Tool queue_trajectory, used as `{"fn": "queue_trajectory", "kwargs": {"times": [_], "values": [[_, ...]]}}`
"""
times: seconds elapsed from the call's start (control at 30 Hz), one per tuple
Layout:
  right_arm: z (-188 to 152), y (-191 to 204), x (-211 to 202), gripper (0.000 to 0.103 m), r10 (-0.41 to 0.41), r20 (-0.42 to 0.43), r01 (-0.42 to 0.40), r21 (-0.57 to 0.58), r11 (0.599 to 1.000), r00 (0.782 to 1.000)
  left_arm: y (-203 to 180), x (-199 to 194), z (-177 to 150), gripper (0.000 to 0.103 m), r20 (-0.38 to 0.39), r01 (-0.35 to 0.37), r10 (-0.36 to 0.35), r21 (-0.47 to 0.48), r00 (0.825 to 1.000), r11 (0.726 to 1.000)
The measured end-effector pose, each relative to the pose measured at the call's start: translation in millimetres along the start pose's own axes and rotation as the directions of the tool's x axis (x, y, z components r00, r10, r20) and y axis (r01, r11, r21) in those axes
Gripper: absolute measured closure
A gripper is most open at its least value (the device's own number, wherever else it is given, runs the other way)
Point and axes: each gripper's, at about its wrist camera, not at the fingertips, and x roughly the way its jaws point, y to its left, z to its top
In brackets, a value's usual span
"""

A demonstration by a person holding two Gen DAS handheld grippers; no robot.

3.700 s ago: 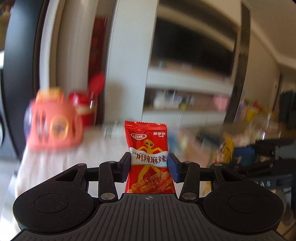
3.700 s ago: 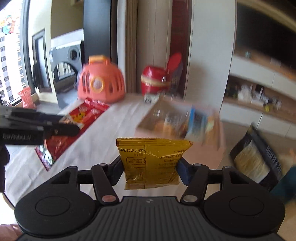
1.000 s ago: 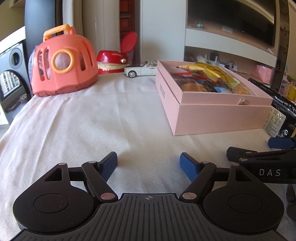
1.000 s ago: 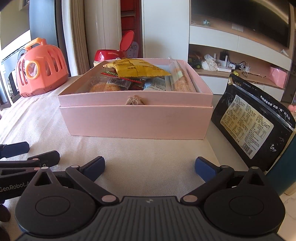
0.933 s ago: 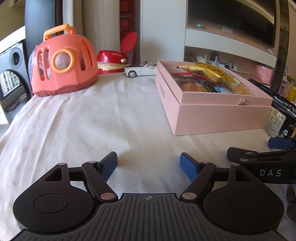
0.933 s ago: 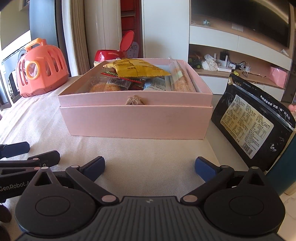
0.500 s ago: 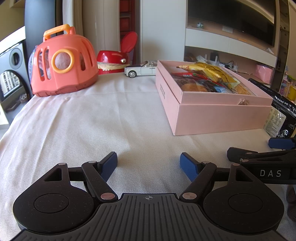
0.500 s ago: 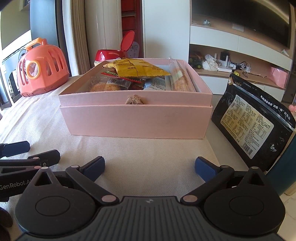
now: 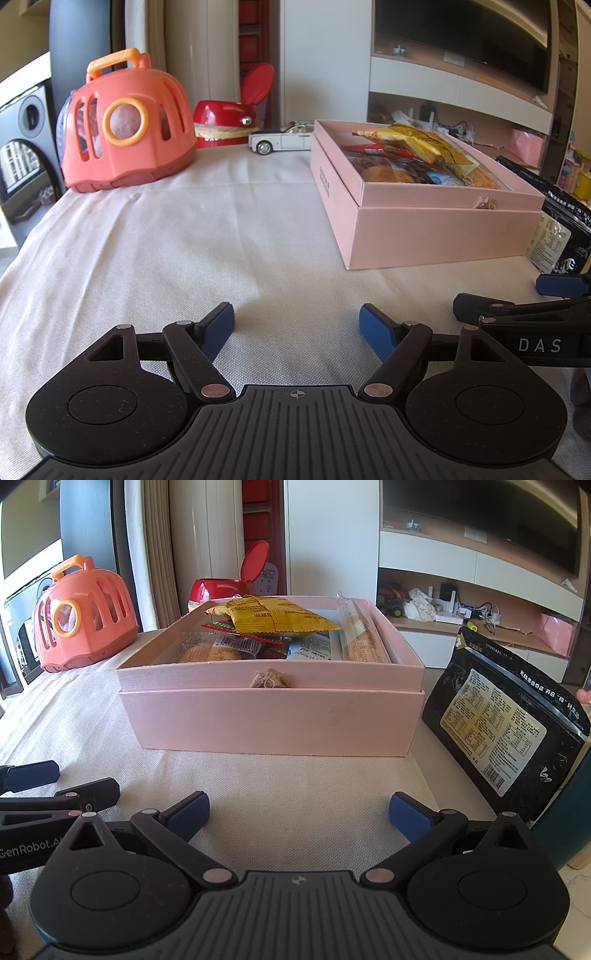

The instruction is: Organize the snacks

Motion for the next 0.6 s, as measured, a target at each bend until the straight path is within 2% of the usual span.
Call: {"fn": "queue_trajectory", "kwargs": {"times": [0.6], "values": [[0.2,-0.2,0.3,0.0,-0.001,-0.001,0.001,-0.002,1.0,1.0,0.1,-0.1,-0.3,0.022,0.001,0.002,-0.002,-0.002,1.0,1.0]]}}
